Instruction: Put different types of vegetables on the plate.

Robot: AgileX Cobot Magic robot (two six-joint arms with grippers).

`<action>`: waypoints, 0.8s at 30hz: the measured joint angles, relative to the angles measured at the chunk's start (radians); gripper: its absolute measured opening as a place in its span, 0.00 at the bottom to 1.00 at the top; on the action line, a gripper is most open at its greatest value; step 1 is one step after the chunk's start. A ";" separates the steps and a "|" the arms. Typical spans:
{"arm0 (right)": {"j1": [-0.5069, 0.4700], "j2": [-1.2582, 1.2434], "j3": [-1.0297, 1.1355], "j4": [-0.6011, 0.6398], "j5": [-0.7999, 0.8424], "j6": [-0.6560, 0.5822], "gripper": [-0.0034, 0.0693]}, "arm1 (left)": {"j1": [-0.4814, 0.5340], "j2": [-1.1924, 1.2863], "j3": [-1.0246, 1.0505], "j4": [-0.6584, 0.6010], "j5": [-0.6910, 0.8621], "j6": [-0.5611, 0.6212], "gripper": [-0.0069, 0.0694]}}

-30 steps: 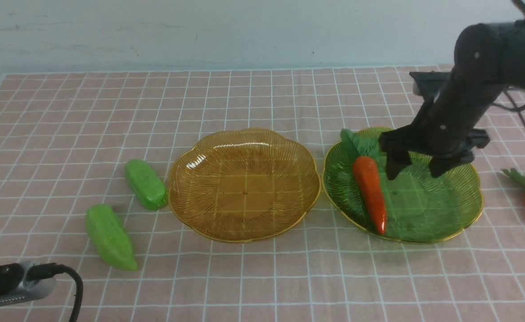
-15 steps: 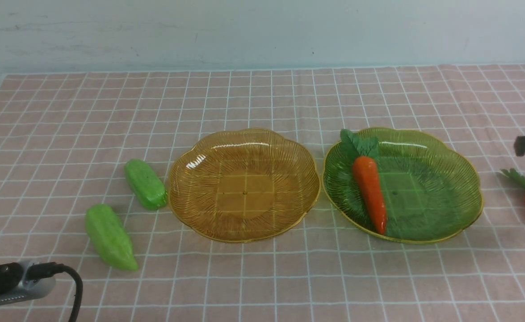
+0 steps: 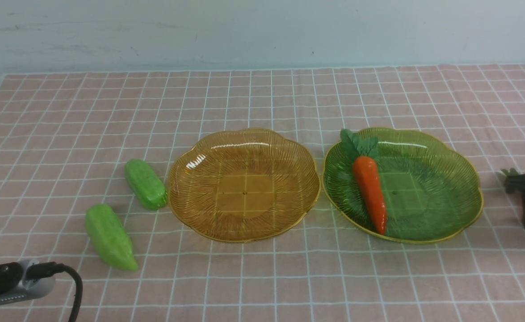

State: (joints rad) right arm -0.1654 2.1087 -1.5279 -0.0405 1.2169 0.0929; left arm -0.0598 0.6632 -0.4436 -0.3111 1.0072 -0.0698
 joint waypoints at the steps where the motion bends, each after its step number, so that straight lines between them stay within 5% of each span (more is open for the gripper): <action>1: 0.000 -0.030 0.000 0.041 0.000 -0.001 0.38 | 0.000 0.000 0.000 0.000 0.000 0.000 0.16; 11: 0.019 -0.192 0.000 0.386 0.004 -0.081 0.38 | 0.000 0.000 0.000 0.000 -0.002 -0.023 0.16; 19: 0.201 -0.148 0.001 0.383 -0.080 -0.158 0.39 | 0.000 0.000 0.000 0.000 -0.027 -0.051 0.28; 24: 0.272 -0.131 0.001 0.297 -0.147 -0.156 0.65 | 0.000 0.001 0.000 0.033 -0.132 -0.054 0.46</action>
State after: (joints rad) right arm 0.1070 1.9773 -1.5269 0.2564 1.0696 -0.0633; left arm -0.0598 0.6643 -0.4436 -0.2786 0.8750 -0.1238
